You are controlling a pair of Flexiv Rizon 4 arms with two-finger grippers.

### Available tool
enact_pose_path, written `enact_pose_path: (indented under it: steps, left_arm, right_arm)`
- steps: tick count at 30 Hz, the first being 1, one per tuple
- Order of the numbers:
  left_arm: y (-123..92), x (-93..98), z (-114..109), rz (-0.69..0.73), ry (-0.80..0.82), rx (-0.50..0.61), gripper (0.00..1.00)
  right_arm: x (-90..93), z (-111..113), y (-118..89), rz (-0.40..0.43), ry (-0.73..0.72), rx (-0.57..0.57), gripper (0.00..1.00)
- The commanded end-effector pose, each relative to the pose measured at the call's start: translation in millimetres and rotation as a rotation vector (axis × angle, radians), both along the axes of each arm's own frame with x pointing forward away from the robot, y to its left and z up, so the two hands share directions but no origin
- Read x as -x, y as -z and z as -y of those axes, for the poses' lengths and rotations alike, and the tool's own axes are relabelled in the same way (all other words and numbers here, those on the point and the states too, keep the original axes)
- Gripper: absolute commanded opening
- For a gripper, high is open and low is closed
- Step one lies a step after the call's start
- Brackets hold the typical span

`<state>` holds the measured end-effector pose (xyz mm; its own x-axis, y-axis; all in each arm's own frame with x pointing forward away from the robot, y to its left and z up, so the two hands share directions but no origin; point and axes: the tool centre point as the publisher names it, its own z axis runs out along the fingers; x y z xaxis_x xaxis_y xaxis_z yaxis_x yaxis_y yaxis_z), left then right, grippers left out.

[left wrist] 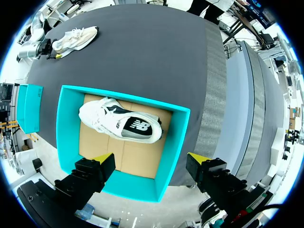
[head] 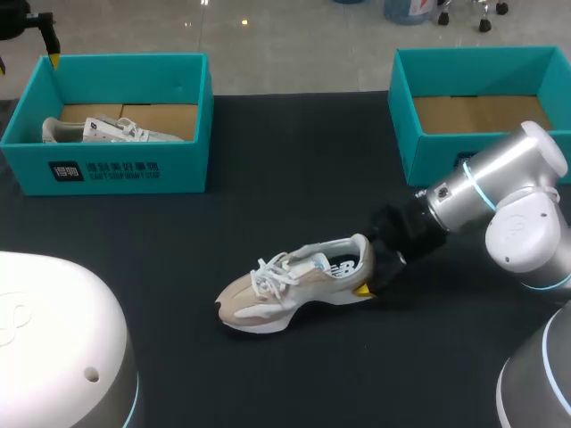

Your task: Take the shoe out of the shoebox, open the shoe tongue, remove and reinsert the insole, then place the shoe into the shoebox

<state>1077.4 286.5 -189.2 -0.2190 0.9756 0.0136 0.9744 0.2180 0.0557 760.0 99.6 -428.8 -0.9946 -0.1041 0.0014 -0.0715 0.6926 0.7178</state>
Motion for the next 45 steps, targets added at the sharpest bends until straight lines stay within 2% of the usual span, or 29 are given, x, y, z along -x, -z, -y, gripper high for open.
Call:
enact_pose_path:
  steps: [1,7,14,22,35,45]
  left_arm:
    - [0,0.9,0,0.001,0.000,-0.003,1.00]
    - [0,0.9,0,0.001,0.000,-0.003,1.00]
    - [0,0.9,0,0.001,0.000,-0.003,1.00]
    - [0,0.9,0,0.001,0.000,-0.003,1.00]
    - [0,0.9,0,0.001,0.000,-0.003,1.00]
    - [0,0.9,0,0.001,0.000,-0.003,1.00]
  right_arm:
    - [15.4,17,-10,0.031,0.067,0.001,0.00]
    - [23.3,34,-17,0.042,0.124,0.001,0.00]
    - [33.0,46,-16,0.030,0.170,0.004,0.00]
    - [41.6,50,-13,0.042,0.248,-0.014,0.00]
    - [44.2,52,3,0.014,0.250,-0.005,0.00]
    - [44.4,52,3,0.011,0.263,-0.008,0.00]
